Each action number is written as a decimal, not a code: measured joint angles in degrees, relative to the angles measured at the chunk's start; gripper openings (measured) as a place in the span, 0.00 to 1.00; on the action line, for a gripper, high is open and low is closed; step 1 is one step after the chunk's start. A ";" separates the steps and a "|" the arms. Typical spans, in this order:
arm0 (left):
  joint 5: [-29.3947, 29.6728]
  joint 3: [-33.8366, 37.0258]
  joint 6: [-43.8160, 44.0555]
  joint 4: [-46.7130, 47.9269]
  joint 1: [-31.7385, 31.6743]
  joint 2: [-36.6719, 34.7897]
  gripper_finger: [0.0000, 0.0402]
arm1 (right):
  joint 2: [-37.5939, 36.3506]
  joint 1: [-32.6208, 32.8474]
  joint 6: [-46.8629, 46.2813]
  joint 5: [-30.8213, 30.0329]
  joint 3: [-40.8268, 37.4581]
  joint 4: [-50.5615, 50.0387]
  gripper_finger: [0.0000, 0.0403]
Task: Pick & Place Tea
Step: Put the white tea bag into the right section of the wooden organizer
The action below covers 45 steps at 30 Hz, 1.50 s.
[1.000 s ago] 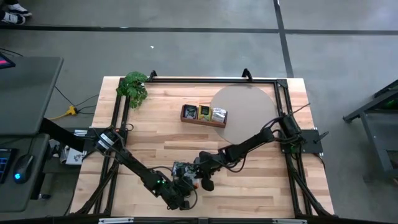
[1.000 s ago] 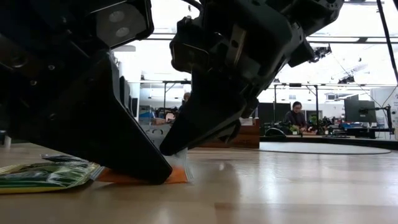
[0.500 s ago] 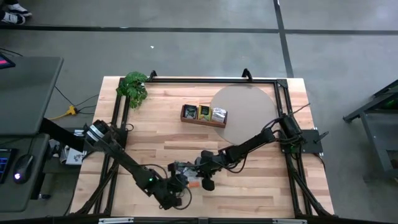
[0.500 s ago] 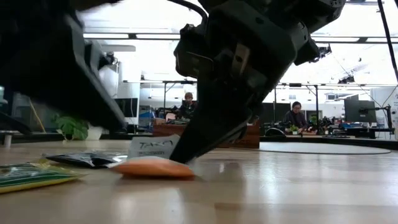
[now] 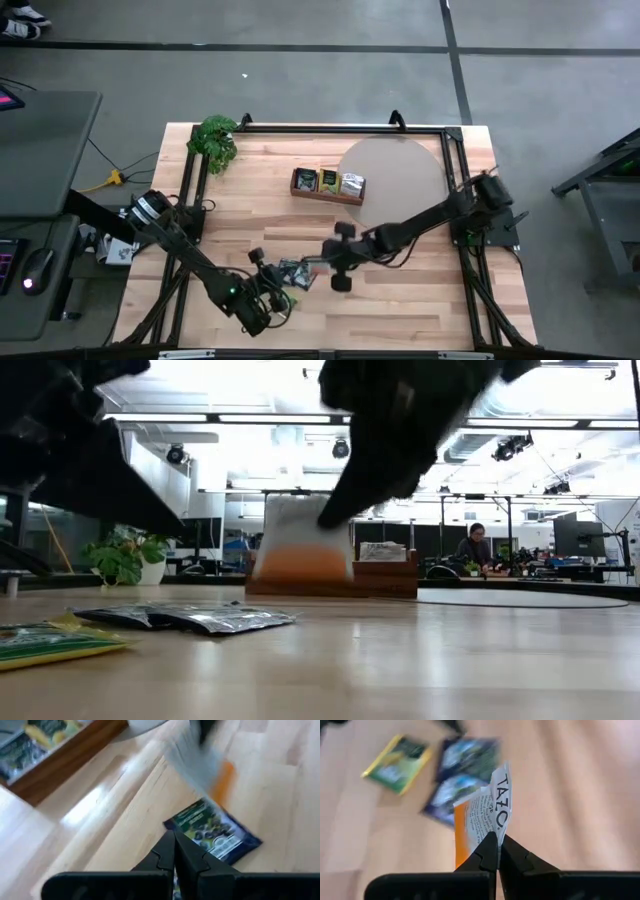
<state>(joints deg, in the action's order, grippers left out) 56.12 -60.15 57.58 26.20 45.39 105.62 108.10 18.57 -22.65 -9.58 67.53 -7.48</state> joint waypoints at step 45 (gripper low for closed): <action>4.68 17.00 1.40 -25.67 3.76 -1.20 0.00 | -16.67 -18.26 20.36 -25.01 -24.92 2.99 0.03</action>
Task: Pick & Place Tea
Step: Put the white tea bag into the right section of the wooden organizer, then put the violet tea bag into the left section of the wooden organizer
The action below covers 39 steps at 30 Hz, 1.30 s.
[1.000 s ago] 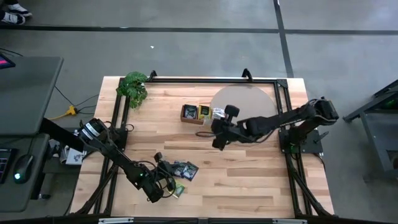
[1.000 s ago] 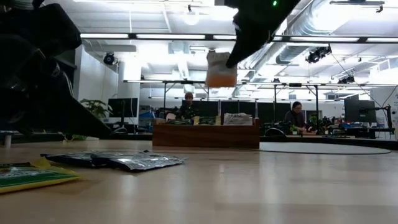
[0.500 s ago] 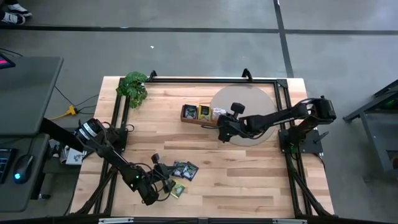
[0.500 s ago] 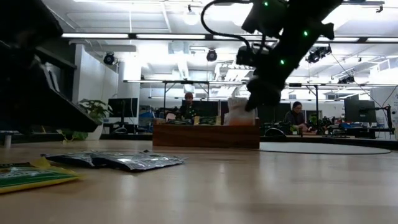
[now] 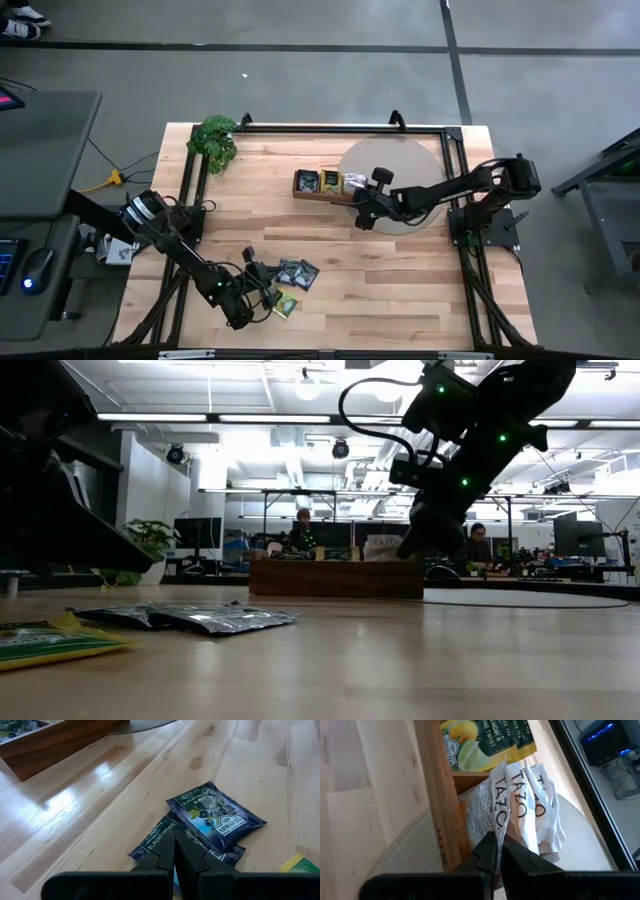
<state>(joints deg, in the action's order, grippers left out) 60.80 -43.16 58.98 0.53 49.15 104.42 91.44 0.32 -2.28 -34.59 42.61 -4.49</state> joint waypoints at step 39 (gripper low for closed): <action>-1.47 0.00 -0.39 0.01 0.00 -0.02 0.00 | -15.85 0.40 3.67 5.02 0.20 1.37 0.31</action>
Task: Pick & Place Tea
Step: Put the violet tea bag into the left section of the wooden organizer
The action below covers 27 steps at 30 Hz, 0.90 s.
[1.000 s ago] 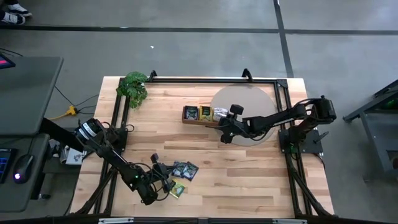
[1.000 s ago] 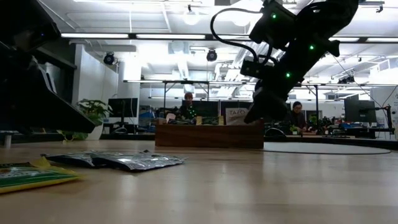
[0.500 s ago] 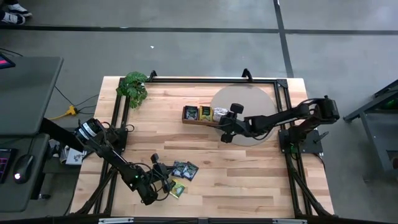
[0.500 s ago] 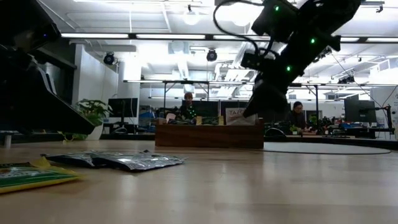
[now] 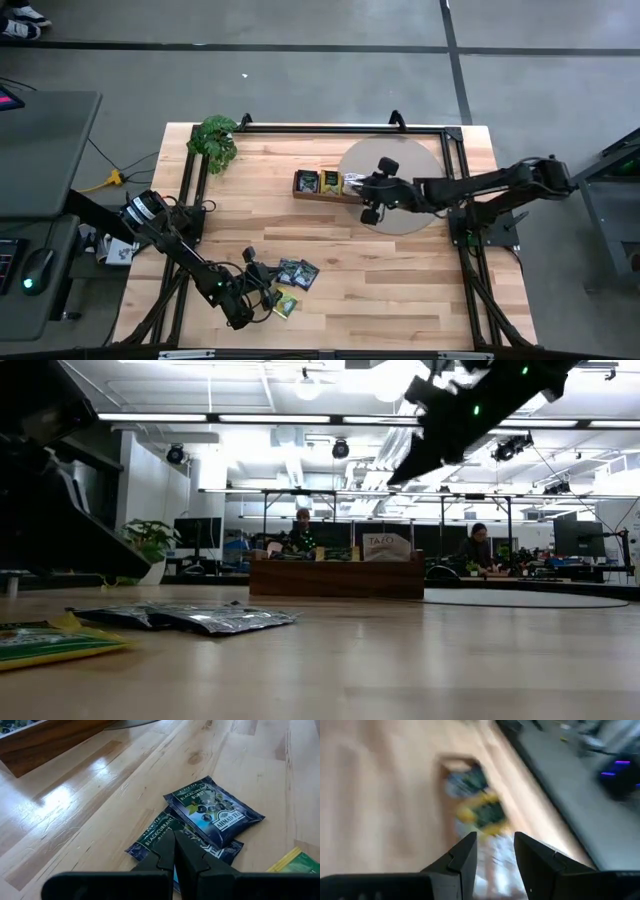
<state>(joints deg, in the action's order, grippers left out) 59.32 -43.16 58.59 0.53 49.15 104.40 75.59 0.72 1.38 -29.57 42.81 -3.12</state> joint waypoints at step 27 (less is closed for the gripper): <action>-8.81 -0.07 -14.01 -16.13 -3.39 -0.04 0.00 | 16.25 20.72 -17.82 8.82 0.00 25.46 0.08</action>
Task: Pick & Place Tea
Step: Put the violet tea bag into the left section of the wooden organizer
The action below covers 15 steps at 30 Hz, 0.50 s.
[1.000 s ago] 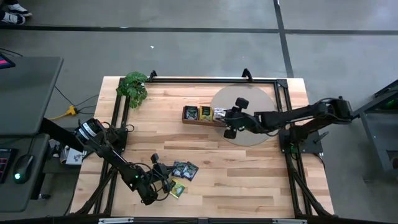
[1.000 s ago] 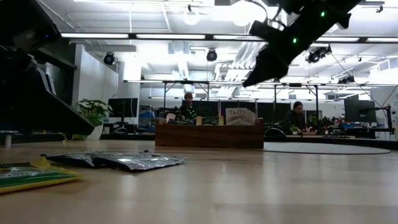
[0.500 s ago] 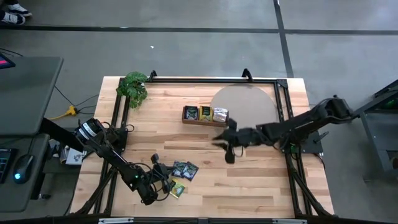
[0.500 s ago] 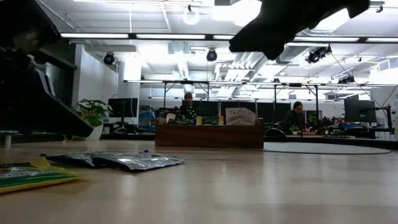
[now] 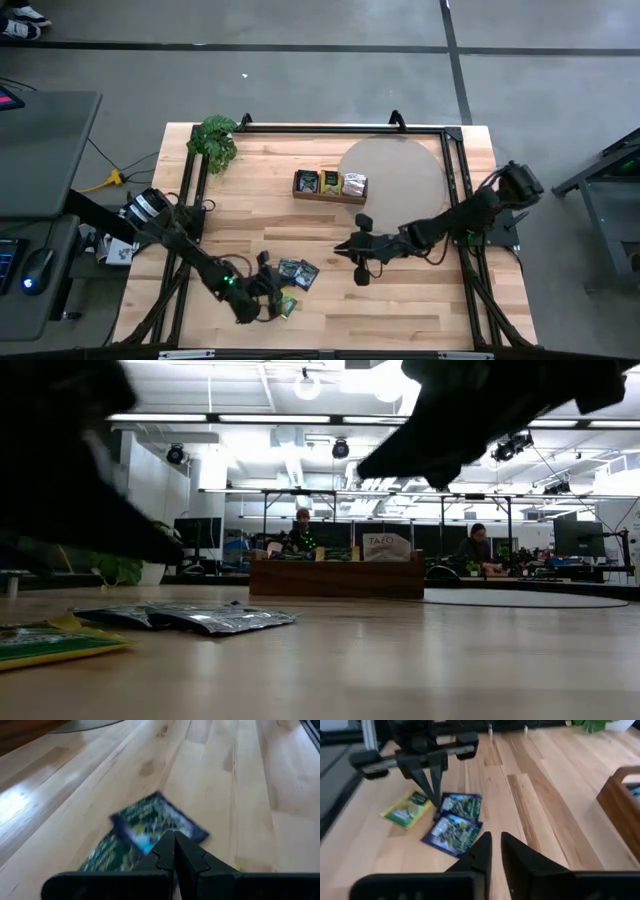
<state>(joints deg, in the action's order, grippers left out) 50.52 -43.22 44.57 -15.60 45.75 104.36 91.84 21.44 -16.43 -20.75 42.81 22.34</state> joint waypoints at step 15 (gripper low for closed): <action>-15.56 0.00 -2.34 -3.93 -8.28 0.00 0.00 | 4.87 -2.75 0.50 1.22 0.00 2.45 0.29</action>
<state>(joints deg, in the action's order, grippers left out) 34.96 -43.22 42.24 -19.53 37.47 104.36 96.71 18.69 -15.93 -19.53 42.81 24.80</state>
